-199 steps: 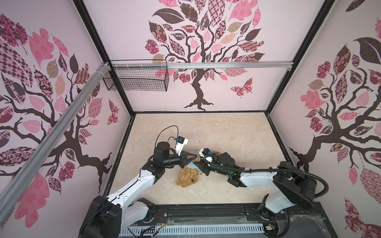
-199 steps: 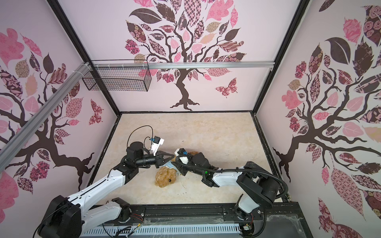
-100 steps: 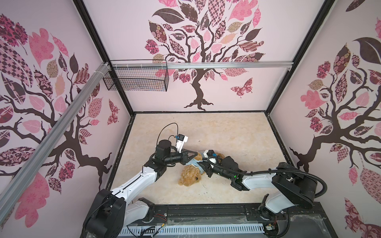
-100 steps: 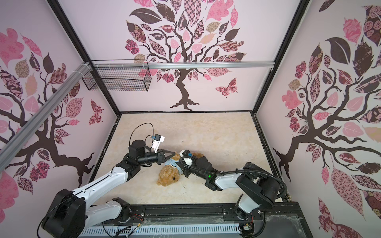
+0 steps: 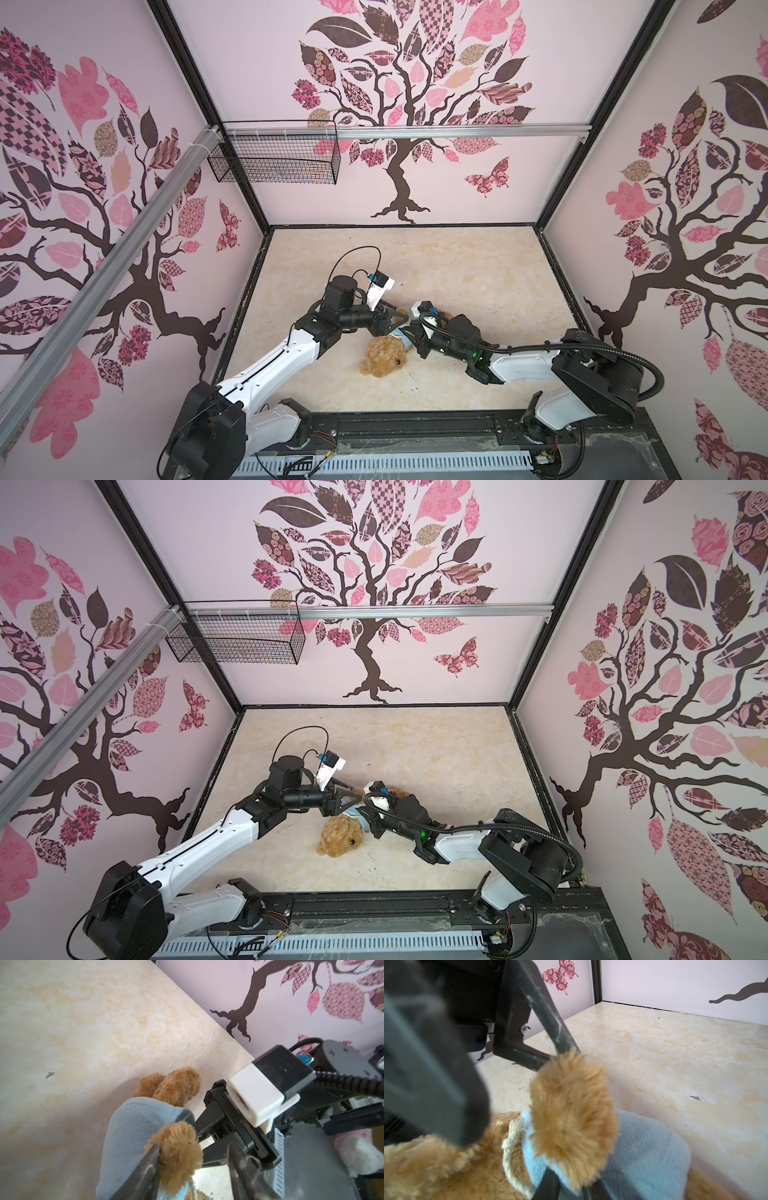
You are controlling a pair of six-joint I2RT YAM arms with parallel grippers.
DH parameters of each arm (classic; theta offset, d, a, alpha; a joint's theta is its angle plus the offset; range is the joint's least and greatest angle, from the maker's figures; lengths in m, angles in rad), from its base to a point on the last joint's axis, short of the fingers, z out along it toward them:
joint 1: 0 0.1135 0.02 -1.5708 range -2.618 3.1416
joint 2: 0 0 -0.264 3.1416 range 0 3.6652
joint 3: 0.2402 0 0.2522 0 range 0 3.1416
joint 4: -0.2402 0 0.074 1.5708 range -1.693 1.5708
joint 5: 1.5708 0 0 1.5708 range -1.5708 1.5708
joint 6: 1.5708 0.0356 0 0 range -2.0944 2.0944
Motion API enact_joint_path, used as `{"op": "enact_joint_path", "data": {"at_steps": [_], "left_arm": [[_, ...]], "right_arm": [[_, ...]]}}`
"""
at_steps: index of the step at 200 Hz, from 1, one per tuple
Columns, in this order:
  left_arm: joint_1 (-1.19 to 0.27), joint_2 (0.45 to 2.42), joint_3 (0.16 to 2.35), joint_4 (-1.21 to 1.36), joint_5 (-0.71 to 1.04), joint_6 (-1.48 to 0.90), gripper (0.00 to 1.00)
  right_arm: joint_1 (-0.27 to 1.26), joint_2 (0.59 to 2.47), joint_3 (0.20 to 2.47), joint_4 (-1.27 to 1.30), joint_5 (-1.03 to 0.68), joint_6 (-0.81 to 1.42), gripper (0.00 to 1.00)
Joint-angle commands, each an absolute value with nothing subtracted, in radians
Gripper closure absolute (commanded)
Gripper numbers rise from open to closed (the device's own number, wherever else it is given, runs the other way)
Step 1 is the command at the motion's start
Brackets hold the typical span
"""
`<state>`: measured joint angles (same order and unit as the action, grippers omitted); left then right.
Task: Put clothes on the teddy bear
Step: 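Pull the hoodie over the leg with right gripper while left holds paw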
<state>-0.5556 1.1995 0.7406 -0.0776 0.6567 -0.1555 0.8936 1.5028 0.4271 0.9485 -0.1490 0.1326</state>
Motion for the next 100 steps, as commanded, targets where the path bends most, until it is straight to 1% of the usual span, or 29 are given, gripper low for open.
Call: {"op": "enact_joint_path", "data": {"at_steps": [1,9,17,23,40,57,69,100], "left_arm": [[-0.573,1.255,0.813,-0.133,0.598,-0.079,0.45],[-0.574,1.28,0.828,-0.138,0.587,-0.08,0.47],[-0.574,1.302,0.842,-0.144,0.579,-0.084,0.52],[-0.573,1.313,0.848,-0.144,0.582,-0.091,0.58],[-0.573,1.325,0.849,-0.135,0.622,-0.108,0.78],[-0.571,1.332,0.839,-0.129,0.668,-0.123,0.91],[-0.562,1.338,0.832,-0.127,0.7,-0.131,1.0],[-0.514,1.348,0.814,-0.05,0.786,-0.201,1.0]], "right_arm": [[0.891,1.468,0.433,0.943,-0.177,0.147,0.84],[0.891,1.467,0.432,0.946,-0.178,0.15,0.83],[0.891,1.465,0.431,0.949,-0.177,0.15,0.82],[0.891,1.46,0.433,0.947,-0.171,0.149,0.8],[0.892,1.424,0.446,0.897,-0.105,0.156,0.68],[0.888,1.376,0.478,0.823,-0.007,0.152,0.66],[0.879,1.349,0.494,0.807,0.005,0.152,0.66],[0.84,1.291,0.533,0.733,-0.001,0.195,0.65]]}}
